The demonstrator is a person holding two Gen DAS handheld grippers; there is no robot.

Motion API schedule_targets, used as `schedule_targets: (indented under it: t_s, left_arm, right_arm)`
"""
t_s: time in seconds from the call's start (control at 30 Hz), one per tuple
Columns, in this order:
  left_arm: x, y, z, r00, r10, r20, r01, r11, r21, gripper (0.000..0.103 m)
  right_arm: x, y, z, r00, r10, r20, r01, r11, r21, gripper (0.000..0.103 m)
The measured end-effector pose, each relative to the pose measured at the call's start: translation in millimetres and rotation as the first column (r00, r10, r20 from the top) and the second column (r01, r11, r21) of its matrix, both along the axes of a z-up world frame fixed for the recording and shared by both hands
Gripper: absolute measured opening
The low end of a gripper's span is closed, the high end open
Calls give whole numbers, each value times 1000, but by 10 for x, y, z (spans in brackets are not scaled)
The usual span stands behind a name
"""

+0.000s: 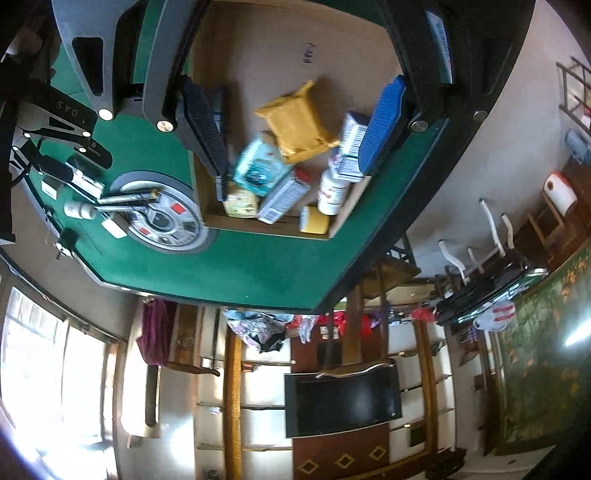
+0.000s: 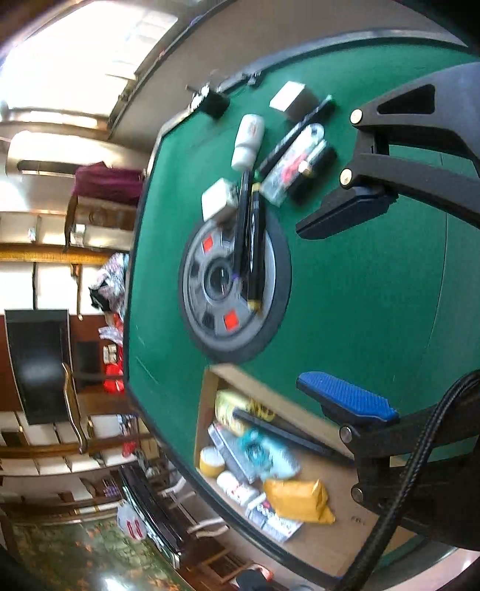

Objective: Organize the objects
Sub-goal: 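Move both grippers back toward the remaining items on the table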

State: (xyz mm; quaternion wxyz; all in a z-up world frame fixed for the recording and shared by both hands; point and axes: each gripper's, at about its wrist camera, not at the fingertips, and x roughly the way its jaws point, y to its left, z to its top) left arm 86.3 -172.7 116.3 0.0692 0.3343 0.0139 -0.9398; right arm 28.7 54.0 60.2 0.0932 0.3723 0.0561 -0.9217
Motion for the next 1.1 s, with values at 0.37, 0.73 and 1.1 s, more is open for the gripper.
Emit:
schedule_targets:
  t_s: [0.37,0.73,1.1]
  left_arm:
    - [-71,653,56,994,-106,27,106,994,-17,68]
    - [-136,888,-24,989,-134,58,137,990,-39,68]
    - [-202,1009,-227,983,-141,114,147,988,-49,68]
  right_arm:
    - [-31,434,1,999,-49,-8,48,999,-23,74]
    - [-195,691,-69,998,-46,41,49,997,-56,74]
    - [-1066,1583,-247,975,45,220,64,882,-466,74]
